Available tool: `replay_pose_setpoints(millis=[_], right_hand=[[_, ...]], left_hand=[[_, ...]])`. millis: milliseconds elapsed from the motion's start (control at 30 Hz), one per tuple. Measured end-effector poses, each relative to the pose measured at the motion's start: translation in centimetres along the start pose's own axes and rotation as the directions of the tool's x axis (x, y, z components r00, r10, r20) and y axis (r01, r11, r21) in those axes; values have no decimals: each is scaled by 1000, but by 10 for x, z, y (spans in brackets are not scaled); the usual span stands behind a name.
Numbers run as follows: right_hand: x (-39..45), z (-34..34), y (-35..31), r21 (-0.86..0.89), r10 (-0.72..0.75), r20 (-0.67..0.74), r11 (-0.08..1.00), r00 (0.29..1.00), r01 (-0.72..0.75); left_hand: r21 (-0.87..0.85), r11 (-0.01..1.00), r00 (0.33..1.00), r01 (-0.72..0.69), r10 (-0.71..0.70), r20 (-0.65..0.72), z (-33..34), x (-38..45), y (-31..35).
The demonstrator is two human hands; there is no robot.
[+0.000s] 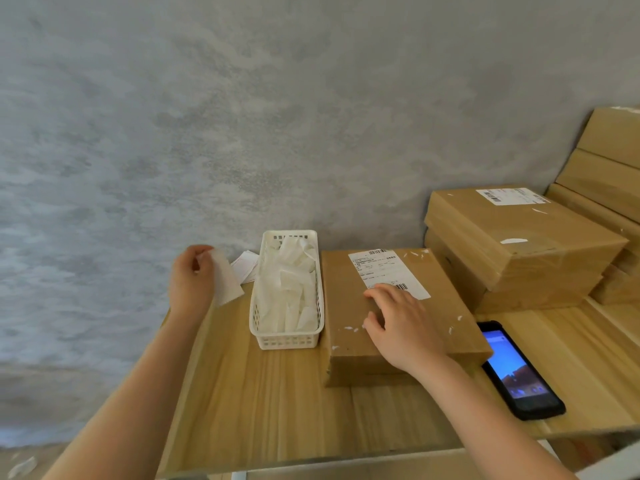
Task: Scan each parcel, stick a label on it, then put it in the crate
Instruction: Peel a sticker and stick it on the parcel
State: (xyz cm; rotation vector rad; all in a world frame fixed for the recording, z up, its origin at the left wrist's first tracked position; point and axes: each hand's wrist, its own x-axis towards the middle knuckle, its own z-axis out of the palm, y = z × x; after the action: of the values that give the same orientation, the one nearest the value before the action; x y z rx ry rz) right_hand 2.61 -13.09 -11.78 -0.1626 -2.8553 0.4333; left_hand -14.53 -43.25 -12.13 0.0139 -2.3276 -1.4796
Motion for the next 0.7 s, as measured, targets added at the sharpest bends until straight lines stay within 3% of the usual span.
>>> replay_pose_setpoints(millis=[133, 267, 367, 433, 567, 700], right_hand=[[3, -2, 2, 53, 12, 38, 998, 999, -14], [7, -10, 7, 234, 28, 103, 971, 994, -51], [6, -22, 11, 569, 105, 115, 808, 988, -152], [1, -36, 13, 695, 140, 90, 701, 986, -163], [-13, -63, 18, 858, 6, 114, 503, 993, -101], [-21, -75, 34, 862, -43, 121, 500, 992, -84]], left_hand=[[-97, 985, 989, -146, 144, -20, -5, -19, 54], [-228, 963, 986, -142, 158, 50, 7, -50, 104], [-192, 975, 968, -115, 153, 199, 23, -78, 125], [-175, 977, 935, -121, 172, 310, 35, -99, 136], [-176, 969, 860, -176, 238, 451, 62, -134, 157], [-139, 974, 810, -176, 224, 541, 87, -151, 175]])
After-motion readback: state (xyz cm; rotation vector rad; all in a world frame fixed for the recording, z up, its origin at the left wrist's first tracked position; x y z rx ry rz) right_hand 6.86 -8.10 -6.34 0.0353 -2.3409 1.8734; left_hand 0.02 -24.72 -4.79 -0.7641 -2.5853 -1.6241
